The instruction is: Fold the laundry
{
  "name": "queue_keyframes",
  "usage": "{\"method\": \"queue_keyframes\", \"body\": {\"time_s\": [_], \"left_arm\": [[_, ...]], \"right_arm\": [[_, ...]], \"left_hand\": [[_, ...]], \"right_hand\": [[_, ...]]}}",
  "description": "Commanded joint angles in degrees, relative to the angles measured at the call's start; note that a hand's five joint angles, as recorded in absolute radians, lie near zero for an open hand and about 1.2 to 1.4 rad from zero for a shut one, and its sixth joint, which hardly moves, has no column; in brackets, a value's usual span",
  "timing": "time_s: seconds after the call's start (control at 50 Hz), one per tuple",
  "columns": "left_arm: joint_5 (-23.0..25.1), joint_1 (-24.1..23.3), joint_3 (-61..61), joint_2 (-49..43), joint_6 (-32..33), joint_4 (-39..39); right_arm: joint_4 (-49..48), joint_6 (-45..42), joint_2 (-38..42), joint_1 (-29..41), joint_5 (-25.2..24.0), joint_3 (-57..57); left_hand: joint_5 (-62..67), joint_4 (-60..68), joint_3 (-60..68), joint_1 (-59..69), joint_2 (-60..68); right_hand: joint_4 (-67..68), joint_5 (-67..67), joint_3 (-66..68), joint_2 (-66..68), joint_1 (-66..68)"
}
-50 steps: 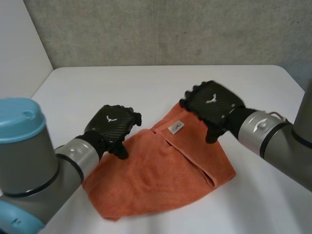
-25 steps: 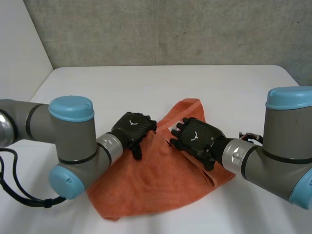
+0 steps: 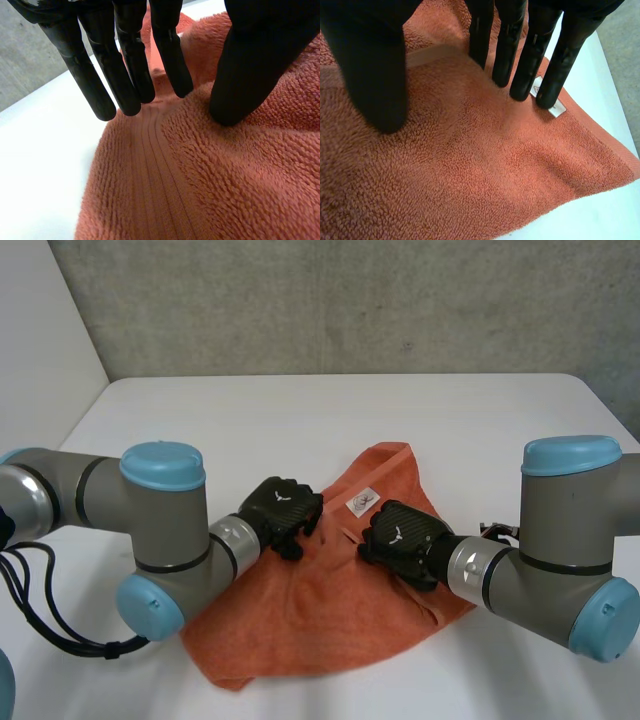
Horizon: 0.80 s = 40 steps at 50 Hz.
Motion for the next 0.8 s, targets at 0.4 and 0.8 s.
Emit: {"method": "queue_keyframes", "body": {"time_s": [0.4, 0.8], "left_arm": [[-17.49, 5.53, 10.72, 18.04, 1.59, 23.41], [-17.77, 6.33, -30.4, 28.34, 1.67, 26.94]], "right_arm": [[-20.13, 44.03, -4.44, -2.54, 21.07, -28.33], [-14.18, 41.09, -17.56, -7.37, 12.28, 4.1]], "left_hand": [[28.53, 27.17, 27.27, 27.37, 27.14], [28.53, 27.17, 27.27, 27.37, 27.14]], "right_hand": [[42.74, 44.69, 41.98, 41.83, 48.73], [42.74, 44.69, 41.98, 41.83, 48.73]]}}
